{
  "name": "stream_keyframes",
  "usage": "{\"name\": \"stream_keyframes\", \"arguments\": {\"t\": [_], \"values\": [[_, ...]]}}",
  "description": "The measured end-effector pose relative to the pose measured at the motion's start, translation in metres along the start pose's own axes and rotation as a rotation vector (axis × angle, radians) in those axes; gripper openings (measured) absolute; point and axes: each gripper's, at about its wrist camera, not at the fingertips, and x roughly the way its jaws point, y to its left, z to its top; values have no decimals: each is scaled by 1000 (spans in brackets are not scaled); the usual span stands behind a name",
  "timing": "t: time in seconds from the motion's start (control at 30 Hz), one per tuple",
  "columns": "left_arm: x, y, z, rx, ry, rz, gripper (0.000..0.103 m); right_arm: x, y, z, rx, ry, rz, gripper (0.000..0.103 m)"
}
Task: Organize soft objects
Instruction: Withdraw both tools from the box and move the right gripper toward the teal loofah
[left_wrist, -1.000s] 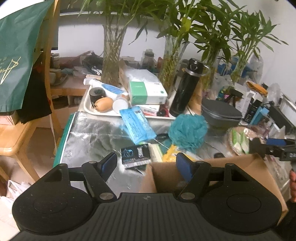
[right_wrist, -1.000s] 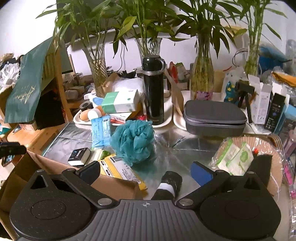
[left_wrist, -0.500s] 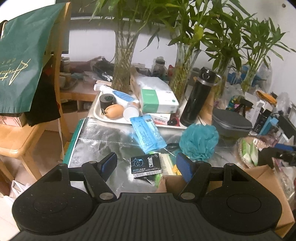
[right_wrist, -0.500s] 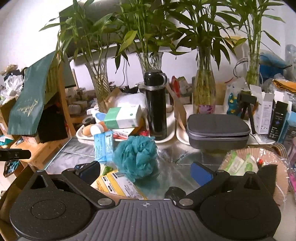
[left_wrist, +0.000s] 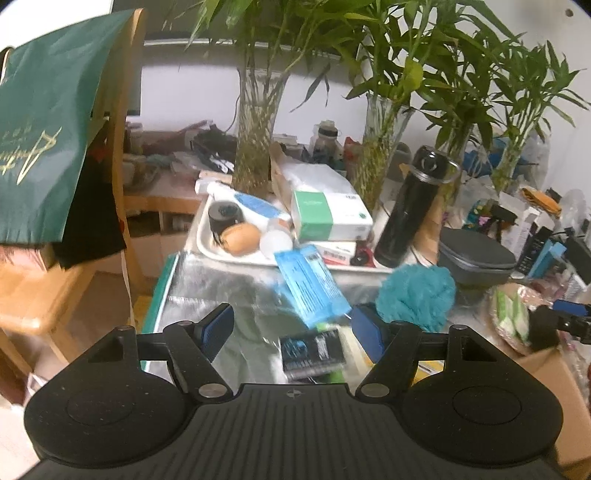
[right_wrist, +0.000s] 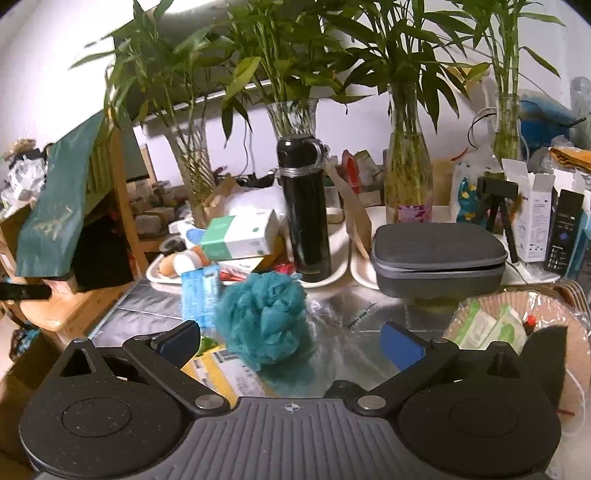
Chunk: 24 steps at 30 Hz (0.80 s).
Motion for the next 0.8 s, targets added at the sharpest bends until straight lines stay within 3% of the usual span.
{"name": "stream_keyframes", "arguments": {"t": [0.43,0.8], "values": [[40,3,19,-27,38,-32,70,47,-9,8,-66,95,18,103],[55,-14,20,64,74,-38,70,82,1,15,-132,156,82,103]]}}
